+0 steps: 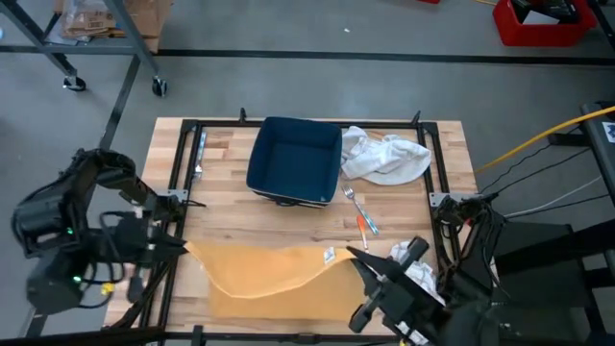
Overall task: Fold towel
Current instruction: Fold the yellow towel
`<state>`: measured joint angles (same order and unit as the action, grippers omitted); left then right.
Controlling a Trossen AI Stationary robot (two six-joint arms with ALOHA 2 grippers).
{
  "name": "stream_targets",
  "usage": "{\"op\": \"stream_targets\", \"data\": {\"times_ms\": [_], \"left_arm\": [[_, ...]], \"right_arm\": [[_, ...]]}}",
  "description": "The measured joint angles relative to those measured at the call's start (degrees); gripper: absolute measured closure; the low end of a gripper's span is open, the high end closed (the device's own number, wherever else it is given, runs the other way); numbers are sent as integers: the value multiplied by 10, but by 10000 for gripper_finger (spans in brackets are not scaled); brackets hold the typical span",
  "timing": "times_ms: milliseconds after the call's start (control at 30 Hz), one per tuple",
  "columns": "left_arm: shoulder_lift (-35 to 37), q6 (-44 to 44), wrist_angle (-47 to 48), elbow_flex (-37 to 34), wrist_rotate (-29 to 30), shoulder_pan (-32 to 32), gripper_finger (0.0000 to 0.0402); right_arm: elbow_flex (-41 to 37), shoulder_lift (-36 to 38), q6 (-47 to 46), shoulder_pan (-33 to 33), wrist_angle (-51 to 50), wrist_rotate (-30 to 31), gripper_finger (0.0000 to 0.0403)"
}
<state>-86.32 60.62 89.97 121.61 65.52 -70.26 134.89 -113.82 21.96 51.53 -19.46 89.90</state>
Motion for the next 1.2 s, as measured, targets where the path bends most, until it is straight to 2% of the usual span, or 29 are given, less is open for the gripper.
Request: {"op": "stream_targets", "data": {"times_ms": [67,167,400,533,700,800,900,1067,1200], "left_arm": [[6,7,0,-30,-14,8,401],[16,27,0,-82,-31,17,401],[42,90,0,-199,-52,34,401],[54,127,0,-257,-68,47,401],[62,112,2,-274,-71,64,401],[65,109,1,-236,-79,72,401],[66,97,-12,-189,-131,70,401],[65,94,-96,-120,-222,54,401],[65,58,-202,-80,-238,38,401]], "right_arm": [[0,0,-63,0,-56,0,401],[0,0,-204,2,-171,-20,401],[-5,-2,-574,-12,-485,-145,401],[-28,-7,-662,-35,-585,-181,401],[-50,-8,-681,-69,-620,-225,401],[-40,-8,-662,-85,-610,-251,401],[-18,-8,-629,-87,-594,-275,401],[-3,0,-568,-73,-524,-294,401],[0,7,-507,-63,-441,-310,401]]}}
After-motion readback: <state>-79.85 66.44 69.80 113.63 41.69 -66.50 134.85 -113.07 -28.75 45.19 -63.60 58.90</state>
